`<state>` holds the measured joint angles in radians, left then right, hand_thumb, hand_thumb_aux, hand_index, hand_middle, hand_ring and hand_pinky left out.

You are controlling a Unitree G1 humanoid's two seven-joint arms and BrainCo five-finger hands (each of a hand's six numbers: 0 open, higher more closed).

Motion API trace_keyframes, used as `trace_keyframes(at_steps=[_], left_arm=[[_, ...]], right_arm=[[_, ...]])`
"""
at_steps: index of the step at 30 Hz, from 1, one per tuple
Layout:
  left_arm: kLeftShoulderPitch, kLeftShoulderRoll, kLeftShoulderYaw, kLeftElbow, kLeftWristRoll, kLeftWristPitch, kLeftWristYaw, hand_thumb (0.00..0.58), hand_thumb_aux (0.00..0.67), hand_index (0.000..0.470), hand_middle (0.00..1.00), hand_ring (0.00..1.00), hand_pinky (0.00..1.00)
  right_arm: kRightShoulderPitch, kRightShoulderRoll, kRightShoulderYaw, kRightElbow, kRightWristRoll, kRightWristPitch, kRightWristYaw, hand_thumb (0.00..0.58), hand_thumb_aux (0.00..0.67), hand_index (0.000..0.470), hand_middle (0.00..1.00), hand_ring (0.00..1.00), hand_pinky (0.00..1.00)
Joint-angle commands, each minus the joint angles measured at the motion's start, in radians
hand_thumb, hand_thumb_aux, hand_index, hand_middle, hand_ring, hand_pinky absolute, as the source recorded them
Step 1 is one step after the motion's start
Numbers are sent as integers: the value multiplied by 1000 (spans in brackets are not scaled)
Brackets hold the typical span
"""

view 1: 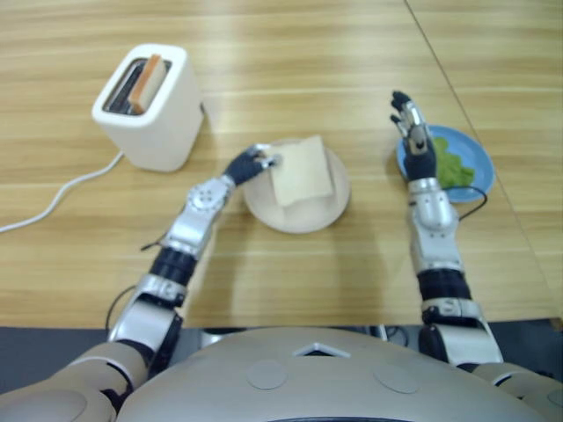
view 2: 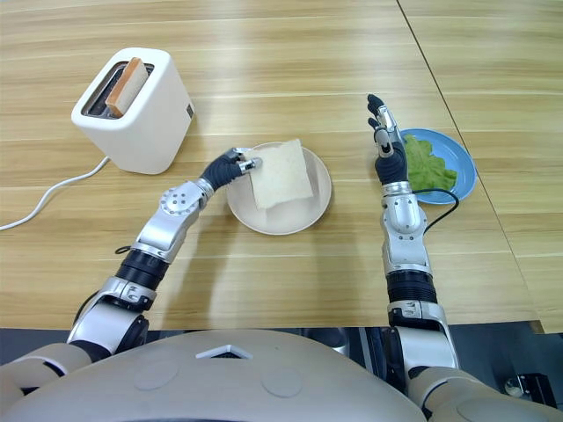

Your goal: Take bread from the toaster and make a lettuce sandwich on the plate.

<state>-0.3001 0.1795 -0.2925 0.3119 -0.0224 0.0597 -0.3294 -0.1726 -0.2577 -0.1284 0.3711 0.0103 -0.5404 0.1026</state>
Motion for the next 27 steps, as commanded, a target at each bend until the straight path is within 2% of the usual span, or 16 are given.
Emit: trace_keyframes(at_steps=[1, 3, 4, 10, 16, 19, 21, 24, 27], left_arm=[[-3, 31, -12, -8, 85, -13, 12, 580, 670, 460, 1000, 1000, 1000], [-2, 53, -9, -28, 117, -16, 13, 580, 670, 460, 1000, 1000, 1000], [0, 63, -12, -39, 137, -14, 14, 0, 0, 0, 0, 0, 0], [6, 89, 5, -92, 212, -5, 56, 0, 0, 0, 0, 0, 0], [21, 82, 74, -215, 192, -72, 94, 0, 0, 0, 0, 0, 0], [27, 74, 120, -248, 161, -80, 105, 0, 0, 0, 0, 0, 0], [29, 69, 127, -240, 156, -75, 104, 0, 0, 0, 0, 0, 0], [31, 59, 117, -218, 165, -74, 99, 0, 0, 0, 0, 0, 0], [33, 49, 111, -208, 165, -73, 93, 0, 0, 0, 0, 0, 0]], right_arm=[[17, -19, -11, -33, -3, 18, 5, 0, 0, 0, 0, 0, 0], [23, -32, -17, -46, -2, 22, 6, 0, 0, 0, 0, 0, 0], [23, -41, -21, -51, 1, 24, 7, 0, 0, 0, 0, 0, 0], [10, -124, -52, -44, -62, 12, -21, 0, 0, 0, 0, 0, 0], [-39, -342, -58, 102, -312, 27, -187, 0, 0, 0, 0, 0, 0], [-146, -503, 90, 348, -593, 143, -367, 0, 0, 0, 0, 0, 0], [-232, -557, 211, 517, -730, 220, -457, 0, 0, 0, 0, 0, 0], [-334, -569, 348, 717, -841, 288, -534, 0, 0, 0, 0, 0, 0], [-383, -547, 420, 834, -865, 298, -570, 0, 0, 0, 0, 0, 0]])
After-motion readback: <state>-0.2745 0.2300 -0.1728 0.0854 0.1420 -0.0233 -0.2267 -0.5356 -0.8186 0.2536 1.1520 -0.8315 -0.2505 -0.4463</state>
